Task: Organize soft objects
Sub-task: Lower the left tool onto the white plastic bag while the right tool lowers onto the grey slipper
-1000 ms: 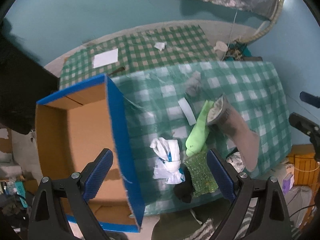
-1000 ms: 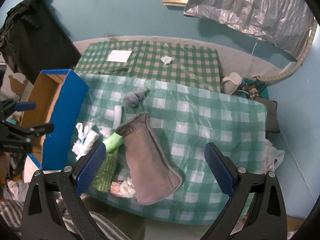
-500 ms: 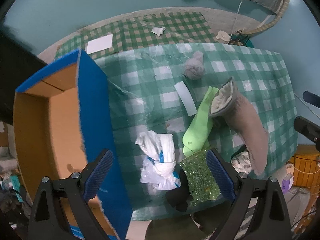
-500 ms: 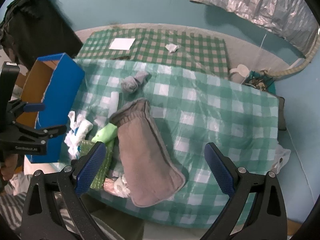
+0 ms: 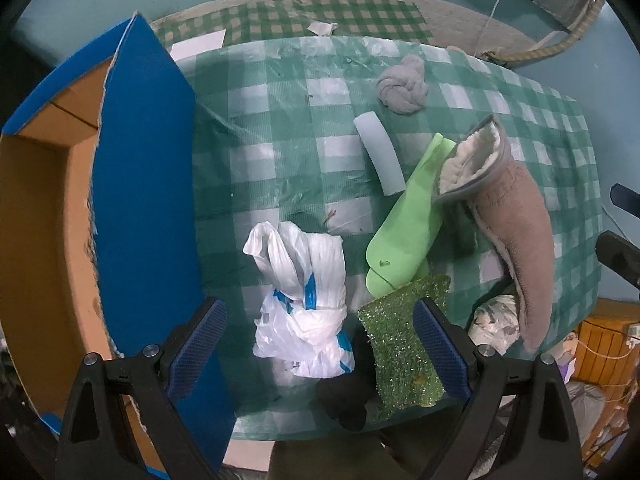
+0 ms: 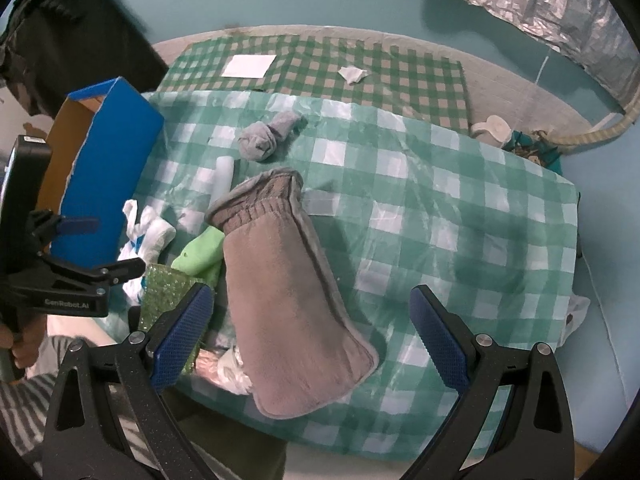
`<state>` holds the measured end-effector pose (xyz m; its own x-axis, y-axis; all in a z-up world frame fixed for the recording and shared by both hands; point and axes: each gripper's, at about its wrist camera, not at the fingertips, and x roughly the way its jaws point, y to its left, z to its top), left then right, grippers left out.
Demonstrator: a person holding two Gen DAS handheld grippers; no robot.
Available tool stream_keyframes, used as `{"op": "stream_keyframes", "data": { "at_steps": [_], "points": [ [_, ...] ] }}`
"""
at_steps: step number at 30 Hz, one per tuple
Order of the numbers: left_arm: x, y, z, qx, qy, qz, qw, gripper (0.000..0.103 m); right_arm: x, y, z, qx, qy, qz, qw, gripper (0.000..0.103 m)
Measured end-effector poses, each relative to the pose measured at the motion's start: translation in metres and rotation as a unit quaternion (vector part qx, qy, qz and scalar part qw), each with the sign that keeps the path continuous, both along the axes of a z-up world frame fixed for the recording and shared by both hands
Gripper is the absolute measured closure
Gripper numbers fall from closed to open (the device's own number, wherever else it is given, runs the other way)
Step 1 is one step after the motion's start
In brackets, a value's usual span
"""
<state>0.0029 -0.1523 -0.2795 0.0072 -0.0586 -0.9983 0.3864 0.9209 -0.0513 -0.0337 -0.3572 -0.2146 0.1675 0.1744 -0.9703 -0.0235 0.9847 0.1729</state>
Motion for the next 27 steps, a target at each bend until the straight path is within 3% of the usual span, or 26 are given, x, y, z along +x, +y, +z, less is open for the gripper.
{"op": "stream_keyframes", "data": {
  "at_steps": [14,19,27],
  "points": [
    [-0.001,0.011,-0.013,0.049,-0.029,-0.003,0.9984,0.008,0.004,0.009,-0.022,-0.003,0.015,0.025,1.0,0.005],
    [0.01,0.034,-0.015,0.056,-0.029,0.025,0.9977,0.008,0.01,0.014,-0.037,-0.001,0.029,0.04,0.999,0.005],
    [0.003,0.027,-0.015,0.044,-0.01,0.014,0.9989,0.008,0.018,0.022,-0.061,0.0,0.05,0.056,0.997,0.005]
  ]
}}
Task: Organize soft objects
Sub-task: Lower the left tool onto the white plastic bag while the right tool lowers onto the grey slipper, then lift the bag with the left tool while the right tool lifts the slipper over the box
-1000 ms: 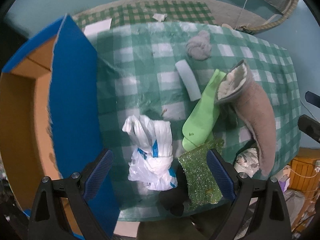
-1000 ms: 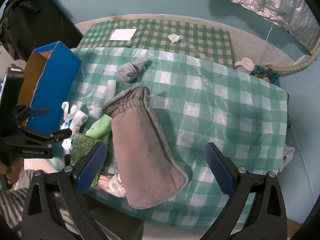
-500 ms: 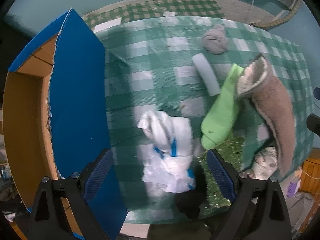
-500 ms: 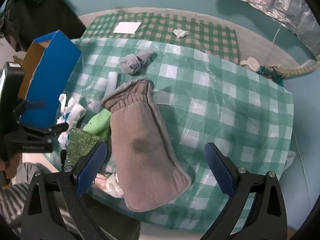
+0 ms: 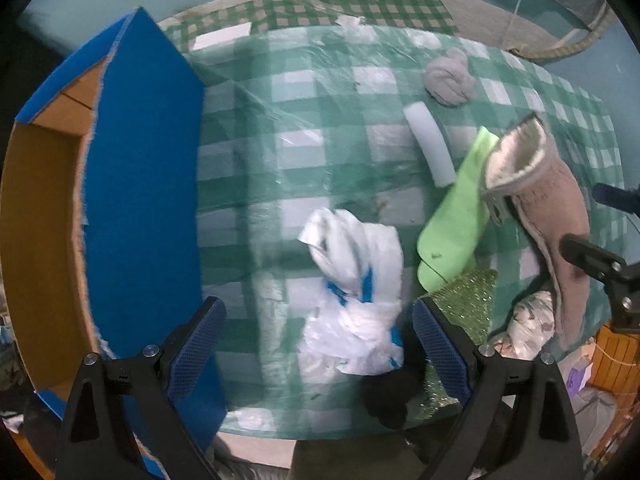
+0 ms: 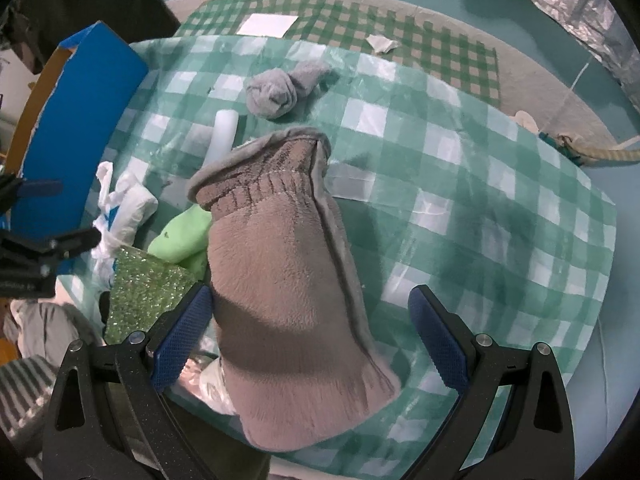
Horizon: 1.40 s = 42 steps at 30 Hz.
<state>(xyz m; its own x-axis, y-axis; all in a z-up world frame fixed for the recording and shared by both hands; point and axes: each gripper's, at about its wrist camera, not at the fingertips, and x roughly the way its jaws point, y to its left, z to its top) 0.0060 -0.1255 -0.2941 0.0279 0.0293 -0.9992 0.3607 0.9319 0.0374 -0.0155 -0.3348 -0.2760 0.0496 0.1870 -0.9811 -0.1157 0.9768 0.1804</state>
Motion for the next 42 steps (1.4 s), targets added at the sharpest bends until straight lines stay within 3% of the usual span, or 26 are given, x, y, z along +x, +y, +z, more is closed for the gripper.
{"op": "stream_keyframes", "data": {
  "at_steps": [11,15,18,20,24,26,32,42],
  "points": [
    [0.008,-0.003,-0.043,0.015,0.044,0.021,0.9987,0.008,0.003,0.005,-0.021,-0.015,0.019,-0.004,1.0,0.006],
    [0.022,0.0,-0.06,0.02,0.05,0.018,0.9984,0.008,0.004,0.009,-0.027,-0.009,0.026,-0.002,1.0,0.02],
    [0.035,-0.004,-0.073,0.022,0.056,0.017,0.998,0.023,0.003,0.009,-0.026,-0.005,0.024,-0.005,1.0,0.028],
    [0.036,-0.001,-0.078,0.014,0.062,0.02,0.9978,0.036,0.002,0.009,-0.023,-0.005,0.019,-0.005,1.0,0.04],
    [0.042,0.007,-0.09,-0.011,0.083,0.032,0.9959,0.049,-0.002,0.005,-0.017,0.006,0.013,-0.013,1.0,0.057],
    [0.04,0.01,-0.092,-0.011,0.075,0.031,0.9967,0.057,-0.003,0.002,-0.013,0.011,0.009,-0.022,1.0,0.065],
    [0.029,0.016,-0.086,-0.025,0.075,0.025,0.9965,0.06,-0.005,-0.003,-0.006,0.024,0.003,-0.036,0.999,0.076],
    [0.015,0.02,-0.061,-0.041,0.048,0.016,0.9978,0.061,-0.019,-0.006,0.017,0.038,-0.015,-0.035,0.999,0.078]
  ]
}}
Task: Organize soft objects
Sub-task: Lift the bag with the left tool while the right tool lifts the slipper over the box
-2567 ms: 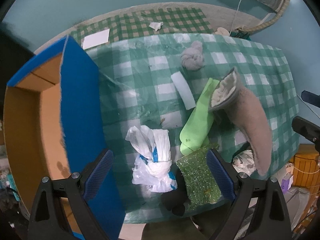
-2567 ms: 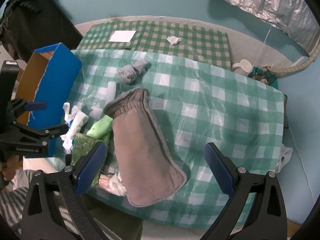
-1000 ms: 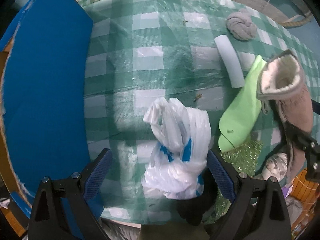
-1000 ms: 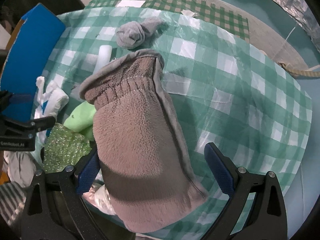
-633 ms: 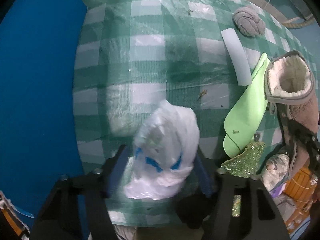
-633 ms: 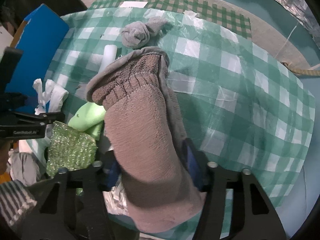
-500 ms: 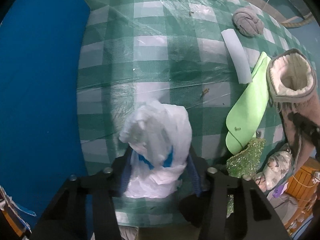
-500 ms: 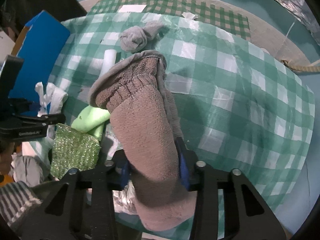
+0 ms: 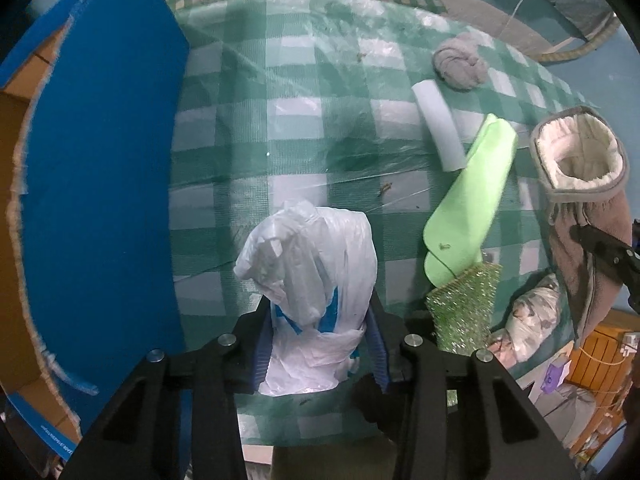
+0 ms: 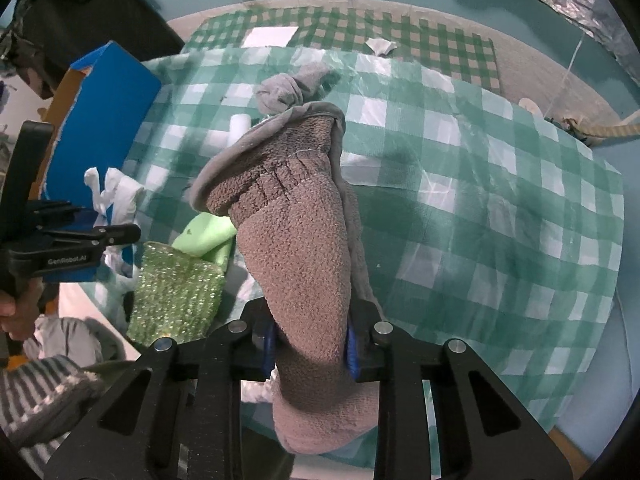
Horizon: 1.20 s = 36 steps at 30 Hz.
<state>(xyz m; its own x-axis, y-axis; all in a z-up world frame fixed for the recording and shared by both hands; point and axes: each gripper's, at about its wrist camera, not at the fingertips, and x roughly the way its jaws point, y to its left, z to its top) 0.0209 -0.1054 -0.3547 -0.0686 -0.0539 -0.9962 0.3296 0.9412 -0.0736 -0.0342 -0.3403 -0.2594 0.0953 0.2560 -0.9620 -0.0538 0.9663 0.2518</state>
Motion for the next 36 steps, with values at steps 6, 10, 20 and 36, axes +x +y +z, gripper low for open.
{"op": "stream_keyframes", "data": {
  "at_steps": [6,10,20,36],
  "points": [
    [-0.007,-0.001,0.025,-0.007,-0.022,-0.016,0.9996,0.061,-0.001,-0.001,0.018,0.002,-0.013,0.0,1.0,0.078],
    [-0.018,-0.014,0.035,-0.011,-0.038,-0.028,0.9988,0.061,0.0,-0.002,0.03,0.004,-0.021,-0.001,1.0,0.078],
    [-0.02,-0.004,0.083,-0.038,-0.069,-0.032,0.9964,0.061,0.009,0.011,0.064,0.01,-0.043,0.011,0.999,0.078],
    [0.0,0.063,0.166,-0.059,-0.123,0.028,0.9903,0.061,0.041,0.07,0.111,0.022,-0.085,0.057,0.995,0.078]
  ]
}}
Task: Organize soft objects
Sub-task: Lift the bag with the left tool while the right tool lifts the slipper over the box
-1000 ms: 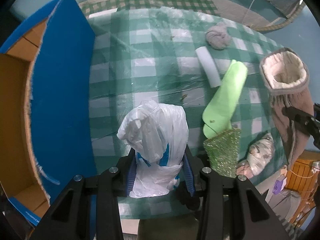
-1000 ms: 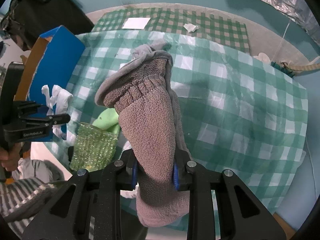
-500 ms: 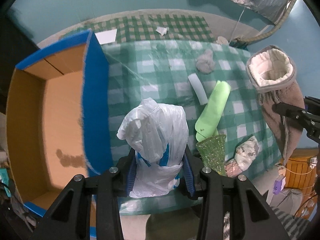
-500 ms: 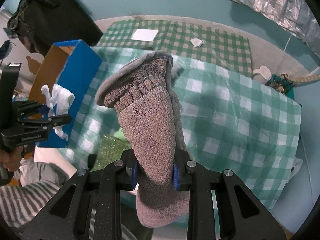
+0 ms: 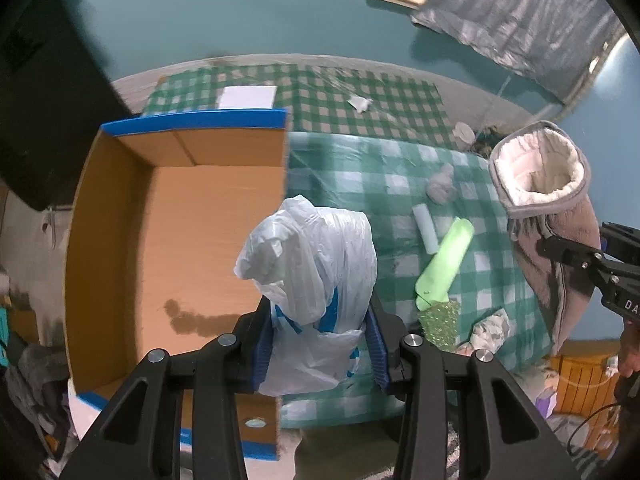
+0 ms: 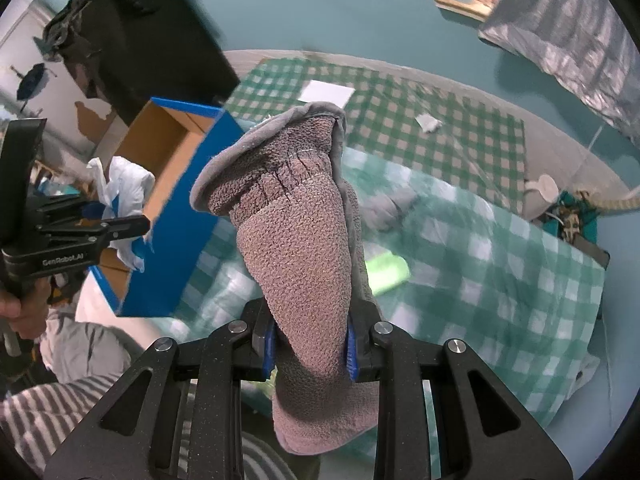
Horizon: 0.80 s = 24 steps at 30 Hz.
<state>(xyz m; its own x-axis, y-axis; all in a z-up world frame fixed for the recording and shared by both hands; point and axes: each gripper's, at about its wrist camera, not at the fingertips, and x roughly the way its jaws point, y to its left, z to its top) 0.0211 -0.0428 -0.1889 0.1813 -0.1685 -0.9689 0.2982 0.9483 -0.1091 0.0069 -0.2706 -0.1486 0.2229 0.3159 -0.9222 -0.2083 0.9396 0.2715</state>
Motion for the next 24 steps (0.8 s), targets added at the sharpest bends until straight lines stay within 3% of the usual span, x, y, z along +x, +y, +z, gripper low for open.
{"op": "stream_keyframes", "data": {
  "at_steps": [24],
  "points": [
    [0.008,0.103,0.009,0.013,-0.013,0.092,0.9955,0.061,0.051,0.124,0.024,0.032,-0.03,0.091,0.995,0.078]
  ]
}}
